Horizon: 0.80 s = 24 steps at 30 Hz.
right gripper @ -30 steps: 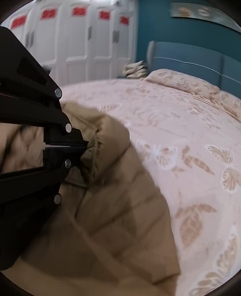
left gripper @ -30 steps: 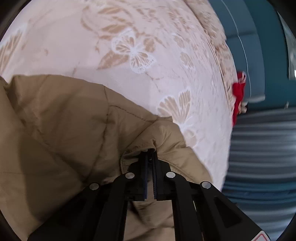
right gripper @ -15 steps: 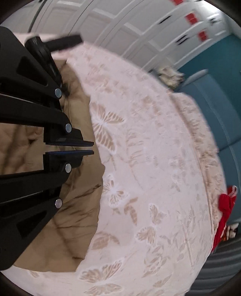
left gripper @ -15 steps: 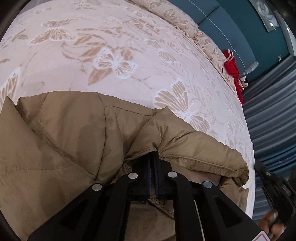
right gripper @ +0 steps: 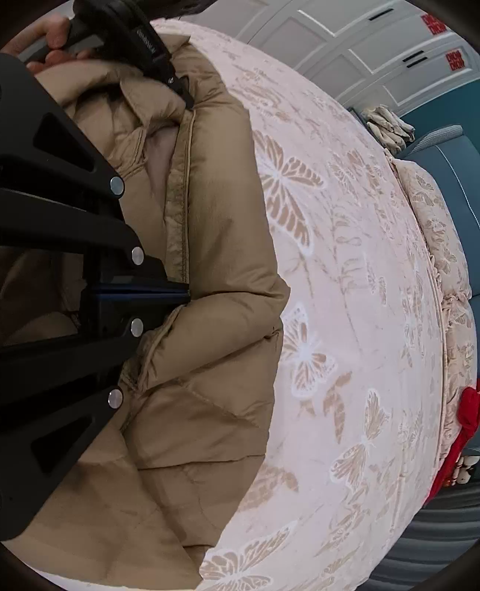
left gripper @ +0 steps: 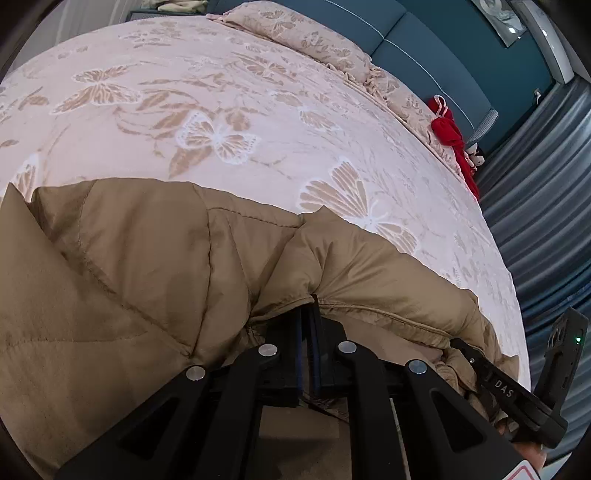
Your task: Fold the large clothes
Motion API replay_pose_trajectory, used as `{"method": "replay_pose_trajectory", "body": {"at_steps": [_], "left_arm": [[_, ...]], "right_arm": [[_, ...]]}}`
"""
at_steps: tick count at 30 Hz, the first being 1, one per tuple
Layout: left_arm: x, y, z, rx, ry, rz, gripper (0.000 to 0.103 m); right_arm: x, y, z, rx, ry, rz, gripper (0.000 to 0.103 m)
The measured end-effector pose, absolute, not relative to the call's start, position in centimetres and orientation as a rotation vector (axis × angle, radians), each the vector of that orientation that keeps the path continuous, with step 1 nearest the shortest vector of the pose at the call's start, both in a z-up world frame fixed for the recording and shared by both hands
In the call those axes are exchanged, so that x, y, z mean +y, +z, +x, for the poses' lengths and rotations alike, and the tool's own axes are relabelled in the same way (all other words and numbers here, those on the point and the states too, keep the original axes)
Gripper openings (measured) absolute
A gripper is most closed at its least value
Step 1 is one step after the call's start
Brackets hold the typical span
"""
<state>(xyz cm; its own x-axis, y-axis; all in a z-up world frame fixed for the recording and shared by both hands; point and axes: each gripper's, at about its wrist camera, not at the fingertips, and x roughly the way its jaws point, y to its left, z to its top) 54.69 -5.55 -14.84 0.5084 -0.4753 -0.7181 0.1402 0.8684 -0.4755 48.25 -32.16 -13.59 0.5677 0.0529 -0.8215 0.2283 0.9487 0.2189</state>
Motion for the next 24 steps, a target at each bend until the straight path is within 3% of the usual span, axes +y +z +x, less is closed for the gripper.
{"method": "replay_pose_trajectory", "body": {"at_steps": [14, 24], "left_arm": [[-6.5, -15.2, 54.1, 0.908, -0.354, -0.313, 0.01], [-5.5, -14.2, 52.7, 0.911, -0.357, -0.323, 0.01]], "right_arm": [[-30.9, -14.4, 48.7, 0.915, -0.155, 0.214, 0.0], [-32.4, -13.3, 47.1, 0.929, -0.107, 0.31, 0.0]]}}
